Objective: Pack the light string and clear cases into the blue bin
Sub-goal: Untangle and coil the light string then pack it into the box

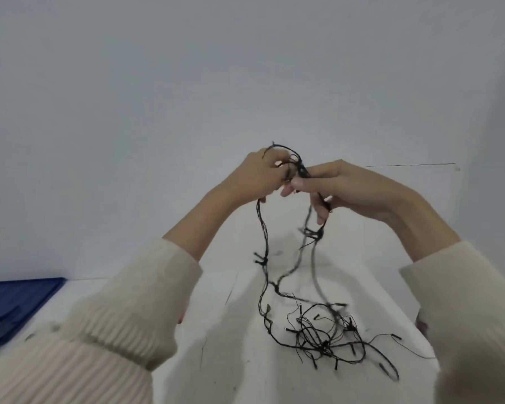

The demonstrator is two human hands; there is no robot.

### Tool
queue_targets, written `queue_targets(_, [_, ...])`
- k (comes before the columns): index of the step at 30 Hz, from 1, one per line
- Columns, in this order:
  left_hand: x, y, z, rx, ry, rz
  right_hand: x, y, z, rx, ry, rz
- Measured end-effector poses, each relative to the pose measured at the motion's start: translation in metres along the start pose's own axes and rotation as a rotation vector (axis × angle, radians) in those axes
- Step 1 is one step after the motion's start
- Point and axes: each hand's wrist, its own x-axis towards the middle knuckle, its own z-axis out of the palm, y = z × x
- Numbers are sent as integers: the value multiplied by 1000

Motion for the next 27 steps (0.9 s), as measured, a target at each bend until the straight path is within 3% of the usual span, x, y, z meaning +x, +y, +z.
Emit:
queue_targets(2, [0,1,-1,-46,27,7,3,0,2,134,-5,-1])
queue_targets(8, [-31,-57,-3,-60,-126,-168,5,11,-36,624,387,-32])
queue_targets(12, [-47,-99,-8,-21,-173,-301,2,23,-52,720,616,-97])
queue_targets(14, [-51,-110,-15,-122,-113,-389,-2,24,-58,590,673,-75])
queue_targets(17, [-45,-95,-23,-263,45,-422,-10,22,-52,106,496,48])
queue_targets(20, [-27,-55,-23,-129,1,-305,-13,8,-28,-175,256,58])
queue_targets(23, [-12,-17,-15,10,-53,-160,-6,-5,-7,32,138,-30])
queue_targets(27, [-2,-1,-12,-16,8,-77,5,-6,3,219,42,-7])
